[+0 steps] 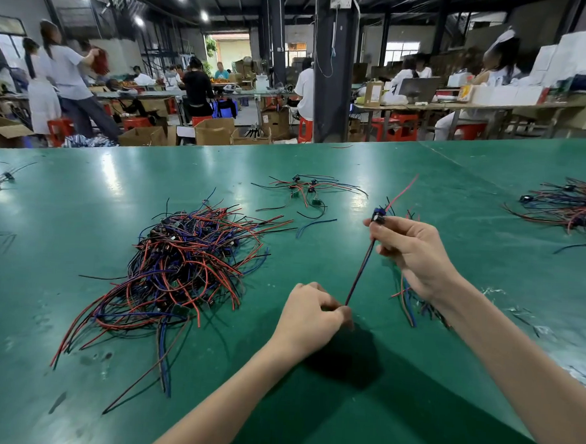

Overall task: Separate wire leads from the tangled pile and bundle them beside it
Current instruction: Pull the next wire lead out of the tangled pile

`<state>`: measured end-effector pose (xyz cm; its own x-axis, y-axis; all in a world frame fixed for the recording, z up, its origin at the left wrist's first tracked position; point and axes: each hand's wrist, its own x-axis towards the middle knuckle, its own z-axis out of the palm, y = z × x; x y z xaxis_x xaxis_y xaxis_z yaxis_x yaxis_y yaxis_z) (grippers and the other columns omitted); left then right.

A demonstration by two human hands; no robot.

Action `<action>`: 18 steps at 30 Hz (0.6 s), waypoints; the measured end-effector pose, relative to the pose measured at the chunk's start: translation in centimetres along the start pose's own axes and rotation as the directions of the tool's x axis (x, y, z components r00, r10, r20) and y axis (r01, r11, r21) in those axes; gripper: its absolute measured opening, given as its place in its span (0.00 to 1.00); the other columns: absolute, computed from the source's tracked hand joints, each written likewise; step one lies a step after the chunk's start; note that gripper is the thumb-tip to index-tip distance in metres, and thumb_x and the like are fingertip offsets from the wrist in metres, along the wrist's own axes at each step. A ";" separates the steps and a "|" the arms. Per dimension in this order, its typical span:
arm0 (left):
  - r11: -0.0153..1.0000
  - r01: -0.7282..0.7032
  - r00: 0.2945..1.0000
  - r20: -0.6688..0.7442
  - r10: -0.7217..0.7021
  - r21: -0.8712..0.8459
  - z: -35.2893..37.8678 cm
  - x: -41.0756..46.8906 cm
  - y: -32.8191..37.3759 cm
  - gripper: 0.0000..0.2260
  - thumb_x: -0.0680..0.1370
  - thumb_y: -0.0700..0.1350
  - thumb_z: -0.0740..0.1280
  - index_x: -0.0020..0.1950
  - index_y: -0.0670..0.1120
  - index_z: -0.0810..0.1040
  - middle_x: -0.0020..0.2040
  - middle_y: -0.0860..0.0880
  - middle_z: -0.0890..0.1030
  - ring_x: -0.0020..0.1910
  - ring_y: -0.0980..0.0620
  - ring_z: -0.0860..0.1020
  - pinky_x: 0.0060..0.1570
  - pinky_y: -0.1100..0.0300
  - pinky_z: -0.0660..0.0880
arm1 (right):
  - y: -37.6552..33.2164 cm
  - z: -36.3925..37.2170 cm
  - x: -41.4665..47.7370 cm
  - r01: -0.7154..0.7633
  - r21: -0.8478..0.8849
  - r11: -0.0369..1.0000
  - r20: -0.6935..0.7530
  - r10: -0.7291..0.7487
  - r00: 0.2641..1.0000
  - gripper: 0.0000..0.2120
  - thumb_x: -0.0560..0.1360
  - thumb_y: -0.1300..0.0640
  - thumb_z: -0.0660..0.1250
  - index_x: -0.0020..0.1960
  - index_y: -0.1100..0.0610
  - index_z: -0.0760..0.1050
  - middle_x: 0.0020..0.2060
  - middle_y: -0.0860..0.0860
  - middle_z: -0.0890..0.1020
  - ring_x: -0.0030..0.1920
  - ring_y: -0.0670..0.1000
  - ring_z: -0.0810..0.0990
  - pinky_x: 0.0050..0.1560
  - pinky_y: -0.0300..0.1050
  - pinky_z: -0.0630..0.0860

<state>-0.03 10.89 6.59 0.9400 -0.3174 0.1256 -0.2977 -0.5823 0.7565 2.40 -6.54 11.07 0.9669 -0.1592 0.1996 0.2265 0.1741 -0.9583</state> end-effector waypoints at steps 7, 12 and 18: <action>0.987 -0.136 0.989 0.049 0.141 -0.089 0.9 -0.8 0.3 0.05 0.75 0.46 0.70 0.46 0.51 0.85 0.48 0.54 0.78 0.55 0.59 0.70 0.51 0.78 0.60 | -1.8 -5.0 3.8 -0.125 -0.193 0.973 -0.181 0.090 0.979 0.08 0.75 0.66 0.65 0.54 0.66 0.77 0.27 0.49 0.77 0.25 0.43 0.74 0.27 0.33 0.74; 0.986 -0.134 0.990 0.042 0.138 -0.096 0.7 -0.6 0.1 0.05 0.75 0.47 0.69 0.45 0.53 0.85 0.49 0.55 0.78 0.55 0.62 0.70 0.52 0.76 0.61 | 0.1 -8.1 5.2 -0.181 -0.551 0.814 -0.232 0.059 0.971 0.12 0.73 0.67 0.69 0.55 0.70 0.78 0.35 0.55 0.80 0.31 0.47 0.76 0.36 0.34 0.76; 0.989 -0.134 0.989 0.054 0.138 -0.066 0.9 -0.7 0.0 0.06 0.76 0.47 0.68 0.45 0.52 0.85 0.49 0.55 0.78 0.55 0.61 0.70 0.51 0.75 0.61 | 1.3 -8.6 5.2 -0.116 -0.744 0.658 -0.284 -0.155 0.946 0.10 0.69 0.61 0.76 0.49 0.60 0.81 0.37 0.54 0.82 0.40 0.50 0.79 0.49 0.39 0.70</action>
<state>-0.84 10.44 5.88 0.8796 -0.4343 0.1940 -0.4095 -0.4838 0.7735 6.68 -15.49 9.09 0.8462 -0.4539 0.2792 -0.0506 -0.5900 -0.8058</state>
